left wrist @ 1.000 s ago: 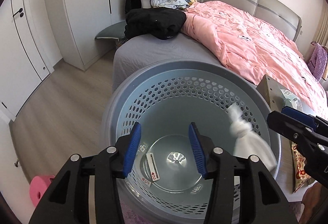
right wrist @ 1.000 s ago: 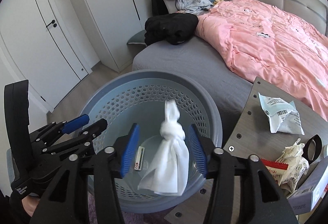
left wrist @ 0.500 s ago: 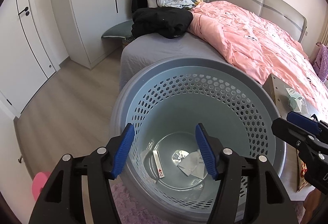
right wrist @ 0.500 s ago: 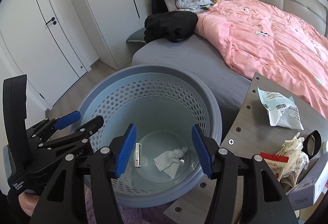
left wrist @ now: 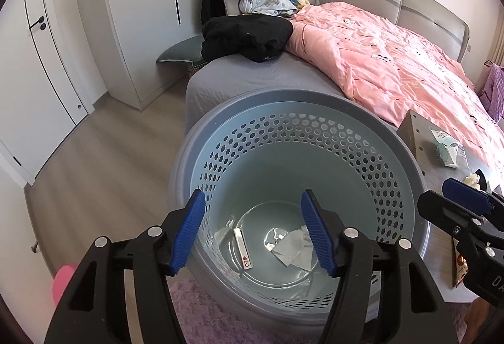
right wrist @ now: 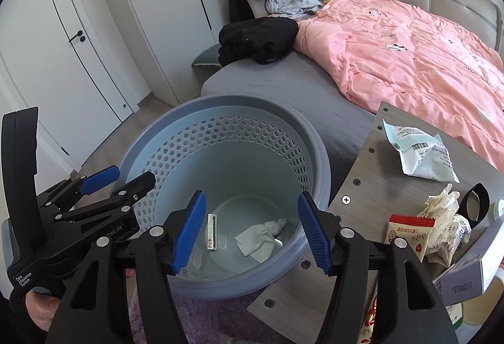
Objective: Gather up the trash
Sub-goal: 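Withdraw both tools from the basket back toward the table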
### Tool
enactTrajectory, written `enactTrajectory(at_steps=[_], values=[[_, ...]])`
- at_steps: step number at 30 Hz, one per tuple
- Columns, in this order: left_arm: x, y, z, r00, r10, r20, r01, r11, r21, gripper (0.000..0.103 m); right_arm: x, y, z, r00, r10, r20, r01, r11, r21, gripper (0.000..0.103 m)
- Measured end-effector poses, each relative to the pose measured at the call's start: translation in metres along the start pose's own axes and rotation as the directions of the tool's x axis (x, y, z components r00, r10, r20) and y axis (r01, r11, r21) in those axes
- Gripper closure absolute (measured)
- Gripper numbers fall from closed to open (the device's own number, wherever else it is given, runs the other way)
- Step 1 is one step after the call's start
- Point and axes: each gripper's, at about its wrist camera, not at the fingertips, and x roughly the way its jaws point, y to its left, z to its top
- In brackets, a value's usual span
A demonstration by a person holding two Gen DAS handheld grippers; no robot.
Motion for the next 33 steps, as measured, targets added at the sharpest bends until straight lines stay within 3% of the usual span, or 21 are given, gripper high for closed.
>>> enactTrajectory(at_steps=[15,23,33], values=[[-0.023,-0.029,-0.012,0.999,-0.044,0.012,0.043,0.998,0.050,0.037,-0.038,-0.023,-0.027,0.998,-0.039,0.042,0.037,0.998,0.056,0.033],[-0.034,-0.055,-0.019,0.996,-0.090,0.015,0.088,0.992,0.094,0.035,-0.080,-0.057,-0.050,0.988,-0.129,0.088,0.118,0.985,0.124,0.026],[-0.042,-0.106,-0.036,0.987,-0.163,-0.015,0.163,0.970,0.180,0.035,-0.124,-0.114,-0.094,0.963,-0.256,0.079,0.232,0.944,0.236,0.025]])
